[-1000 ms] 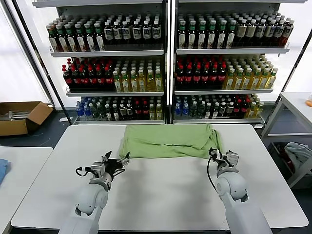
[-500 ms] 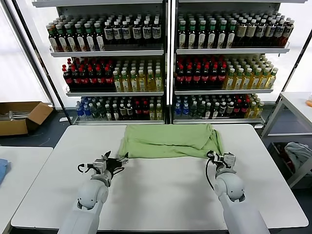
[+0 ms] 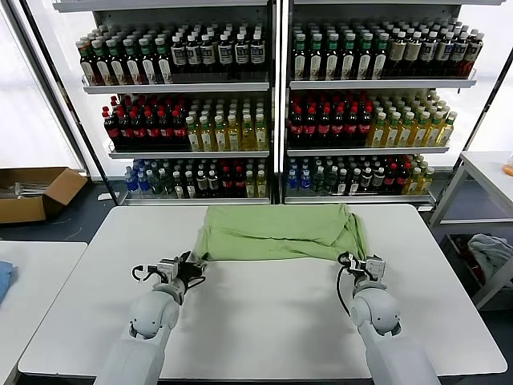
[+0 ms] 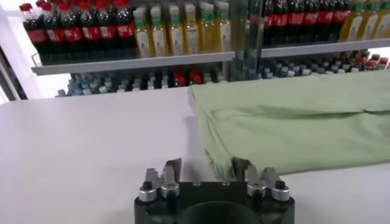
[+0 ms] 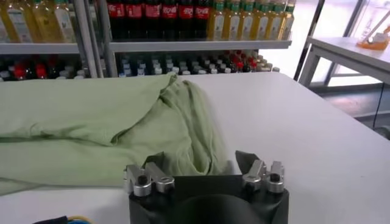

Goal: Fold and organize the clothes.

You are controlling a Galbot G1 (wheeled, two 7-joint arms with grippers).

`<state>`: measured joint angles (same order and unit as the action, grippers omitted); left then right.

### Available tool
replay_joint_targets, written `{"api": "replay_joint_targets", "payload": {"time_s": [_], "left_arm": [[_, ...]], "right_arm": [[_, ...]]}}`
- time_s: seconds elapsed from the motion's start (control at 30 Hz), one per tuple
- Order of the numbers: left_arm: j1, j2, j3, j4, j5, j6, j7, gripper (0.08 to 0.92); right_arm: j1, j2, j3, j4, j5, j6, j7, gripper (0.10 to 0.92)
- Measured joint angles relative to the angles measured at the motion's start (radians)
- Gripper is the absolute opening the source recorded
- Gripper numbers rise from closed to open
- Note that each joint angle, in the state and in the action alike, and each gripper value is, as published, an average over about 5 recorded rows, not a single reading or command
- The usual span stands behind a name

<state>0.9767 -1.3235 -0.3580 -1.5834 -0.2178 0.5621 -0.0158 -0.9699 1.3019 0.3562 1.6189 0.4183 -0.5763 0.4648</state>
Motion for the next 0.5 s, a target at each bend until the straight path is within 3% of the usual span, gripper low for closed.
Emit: {"api": "replay_joint_targets", "payload": {"time_s": [0.4,0.5], "left_arm": [[0.031,0.003,0.011,-0.021,0.033,0.007,0.01,0.131],[0.04,0.003,0.01,-0.034,0.036,0.009,0.01,0.089]], "right_arm": [[-0.032,-0.01,-0.007,0.032,-0.012,-0.001,0.007,0.349],[-0.043,-0.013,-0.006,0.052,-0.016,-0.004,0.013,0.262]]}}
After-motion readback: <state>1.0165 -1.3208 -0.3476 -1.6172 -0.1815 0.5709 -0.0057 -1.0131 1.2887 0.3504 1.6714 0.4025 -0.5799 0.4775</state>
